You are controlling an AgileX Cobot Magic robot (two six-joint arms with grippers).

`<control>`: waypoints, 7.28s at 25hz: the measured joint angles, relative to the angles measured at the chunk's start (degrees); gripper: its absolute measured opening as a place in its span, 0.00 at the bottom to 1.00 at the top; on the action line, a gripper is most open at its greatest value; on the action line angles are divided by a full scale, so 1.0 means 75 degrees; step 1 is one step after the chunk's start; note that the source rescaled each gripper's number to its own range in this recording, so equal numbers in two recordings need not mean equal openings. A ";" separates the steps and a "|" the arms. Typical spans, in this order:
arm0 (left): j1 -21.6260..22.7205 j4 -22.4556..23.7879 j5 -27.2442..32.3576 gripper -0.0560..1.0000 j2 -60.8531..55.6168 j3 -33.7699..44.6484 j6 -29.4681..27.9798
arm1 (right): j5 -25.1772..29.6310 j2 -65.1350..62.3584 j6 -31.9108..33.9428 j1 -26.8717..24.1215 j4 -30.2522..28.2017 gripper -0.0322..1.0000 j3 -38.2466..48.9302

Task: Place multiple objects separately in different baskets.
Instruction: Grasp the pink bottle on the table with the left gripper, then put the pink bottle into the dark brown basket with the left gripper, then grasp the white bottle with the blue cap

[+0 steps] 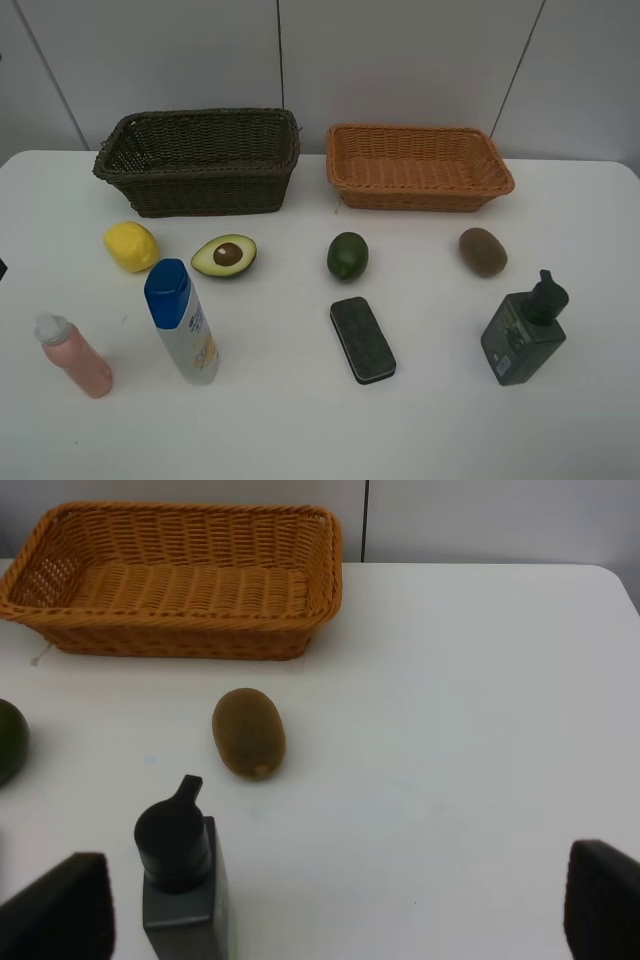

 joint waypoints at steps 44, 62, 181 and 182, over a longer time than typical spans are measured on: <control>-0.0015 -0.0829 -0.1093 1.00 0.5751 -0.0518 -0.0578 | 0.0000 0.0000 0.0000 0.0000 0.0000 0.98 0.0000; -0.0015 -0.0799 -0.1162 0.07 0.5851 -0.0537 -0.0631 | 0.0000 0.0000 0.0000 0.0000 0.0000 0.98 0.0000; -0.4202 -0.0194 -0.1200 0.19 0.4540 -0.1412 -0.3469 | 0.0000 0.0000 0.0000 0.0000 0.0000 0.98 0.0000; -0.4202 -0.0185 -0.0872 0.19 0.4453 -0.1638 -0.3469 | 0.0000 0.0000 0.0000 0.0000 0.0000 0.98 0.0000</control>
